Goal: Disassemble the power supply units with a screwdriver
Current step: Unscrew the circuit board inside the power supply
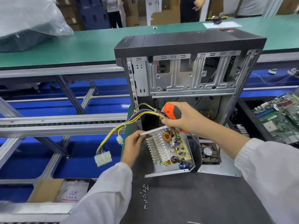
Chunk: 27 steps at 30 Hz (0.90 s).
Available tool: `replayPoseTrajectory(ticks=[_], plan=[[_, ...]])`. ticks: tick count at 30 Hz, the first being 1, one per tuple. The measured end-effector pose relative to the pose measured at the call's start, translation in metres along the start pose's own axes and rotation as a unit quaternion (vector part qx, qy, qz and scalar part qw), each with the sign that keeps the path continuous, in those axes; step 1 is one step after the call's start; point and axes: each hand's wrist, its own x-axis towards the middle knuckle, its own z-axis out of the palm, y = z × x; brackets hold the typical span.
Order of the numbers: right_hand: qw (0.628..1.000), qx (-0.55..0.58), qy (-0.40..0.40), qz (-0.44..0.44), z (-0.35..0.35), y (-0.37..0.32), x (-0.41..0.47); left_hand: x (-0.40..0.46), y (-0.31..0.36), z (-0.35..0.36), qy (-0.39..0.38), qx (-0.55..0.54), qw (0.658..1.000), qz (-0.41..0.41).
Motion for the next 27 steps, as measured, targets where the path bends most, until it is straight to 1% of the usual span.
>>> replayPoseTrajectory(ticks=[2,4,5,6,7,9,10,11,12,14,15,18,21,24,27], plan=[[1.000,-0.024,-0.003,-0.005,0.001,0.000,0.003,0.000,0.001,0.002,0.000,0.023,1.000,-0.010],[0.999,-0.034,0.002,-0.015,0.001,0.000,0.006,-0.004,0.007,0.005,0.054,0.064,0.996,-0.031],[0.999,-0.047,0.002,-0.022,0.000,0.000,0.007,-0.008,0.012,0.007,0.090,0.071,0.992,-0.044],[0.997,-0.065,0.000,-0.028,0.000,0.000,0.009,-0.014,0.017,0.010,0.107,0.052,0.990,-0.071],[0.996,-0.082,-0.003,-0.033,0.000,0.001,0.011,-0.020,0.024,0.013,0.095,0.013,0.989,-0.111],[0.994,-0.100,-0.003,-0.037,-0.001,0.003,0.013,-0.028,0.034,0.021,0.028,-0.068,0.979,-0.189],[0.993,-0.107,0.000,-0.039,-0.002,0.005,0.014,-0.031,0.039,0.024,0.006,-0.067,0.978,-0.199],[0.993,-0.114,0.003,-0.040,-0.002,0.007,0.015,-0.032,0.045,0.027,-0.007,-0.032,0.982,-0.188],[0.992,-0.121,0.005,-0.041,-0.002,0.009,0.015,-0.031,0.050,0.029,-0.012,0.024,0.984,-0.176],[0.990,-0.133,0.007,-0.040,-0.001,0.013,0.016,-0.026,0.054,0.036,-0.026,0.121,0.978,-0.167],[0.989,-0.143,0.011,-0.041,0.000,0.016,0.016,-0.023,0.055,0.038,-0.033,0.148,0.973,-0.175],[0.980,-0.192,0.041,-0.033,-0.001,0.024,0.016,-0.015,0.062,0.041,-0.043,0.207,0.962,-0.175],[0.966,-0.250,0.055,-0.027,-0.004,0.032,0.013,-0.006,0.077,0.045,-0.020,0.269,0.955,-0.122],[0.960,-0.273,0.057,-0.024,-0.009,0.037,0.008,-0.003,0.088,0.049,-0.016,0.346,0.933,-0.091],[0.956,-0.285,0.063,-0.019,-0.017,0.037,0.003,-0.003,0.092,0.055,-0.010,0.360,0.928,-0.093]])
